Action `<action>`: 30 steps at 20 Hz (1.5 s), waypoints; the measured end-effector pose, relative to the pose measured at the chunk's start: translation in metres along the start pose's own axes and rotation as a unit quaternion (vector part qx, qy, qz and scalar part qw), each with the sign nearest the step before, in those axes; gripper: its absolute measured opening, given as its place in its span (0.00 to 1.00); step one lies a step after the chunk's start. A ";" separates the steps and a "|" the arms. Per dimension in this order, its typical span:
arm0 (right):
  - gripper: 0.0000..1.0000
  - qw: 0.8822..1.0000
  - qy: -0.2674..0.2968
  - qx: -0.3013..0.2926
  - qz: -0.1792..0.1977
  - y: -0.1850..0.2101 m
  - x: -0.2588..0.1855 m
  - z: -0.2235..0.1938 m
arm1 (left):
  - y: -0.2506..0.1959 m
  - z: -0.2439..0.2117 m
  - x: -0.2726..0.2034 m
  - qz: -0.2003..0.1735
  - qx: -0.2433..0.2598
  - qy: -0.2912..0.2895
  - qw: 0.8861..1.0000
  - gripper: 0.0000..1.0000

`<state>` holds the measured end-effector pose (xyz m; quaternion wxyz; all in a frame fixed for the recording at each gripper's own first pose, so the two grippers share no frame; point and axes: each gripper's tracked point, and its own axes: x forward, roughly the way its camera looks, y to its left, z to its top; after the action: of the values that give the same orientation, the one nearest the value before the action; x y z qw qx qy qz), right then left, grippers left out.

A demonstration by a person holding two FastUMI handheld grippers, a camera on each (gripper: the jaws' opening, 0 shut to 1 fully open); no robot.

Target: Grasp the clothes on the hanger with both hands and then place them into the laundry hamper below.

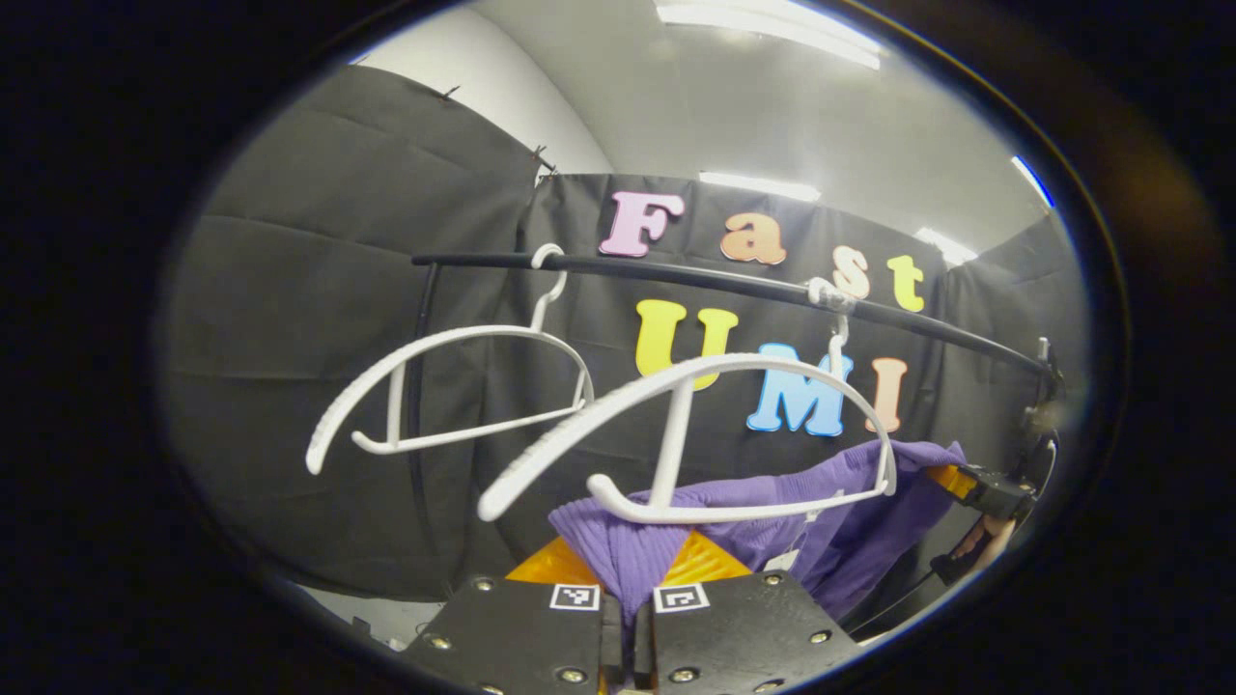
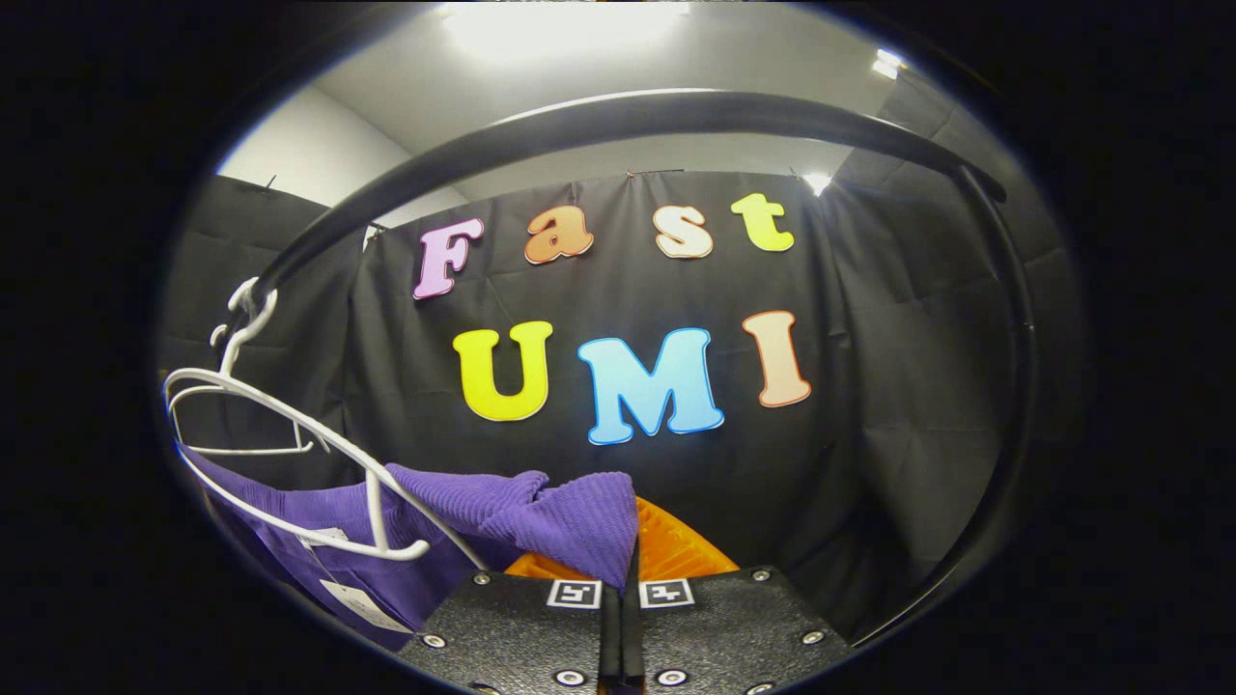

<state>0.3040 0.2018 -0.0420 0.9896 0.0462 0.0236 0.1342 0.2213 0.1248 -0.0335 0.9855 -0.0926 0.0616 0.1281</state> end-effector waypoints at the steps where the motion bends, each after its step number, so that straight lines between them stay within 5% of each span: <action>1: 0.00 1.000 0.002 -0.004 0.000 -0.004 0.001 -0.003 | -0.007 -0.004 0.002 -0.001 0.000 0.002 1.000 0.05; 8: 0.00 0.999 0.019 -0.035 0.003 -0.035 0.004 -0.028 | -0.039 -0.031 0.001 0.006 0.000 0.029 1.000 0.05; 15: 0.00 0.997 0.065 -0.006 0.030 -0.033 -0.024 -0.056 | -0.061 -0.064 -0.028 0.007 0.021 0.063 0.998 0.05; 30: 0.00 0.992 0.122 -0.009 0.003 0.038 -0.180 -0.080 | -0.010 -0.104 -0.104 -0.111 0.062 0.111 0.986 0.06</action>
<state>0.1158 0.1972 -0.1121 0.9793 0.0206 0.1427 0.1421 0.1140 0.0694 -0.1183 0.9844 -0.0514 0.1681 0.0024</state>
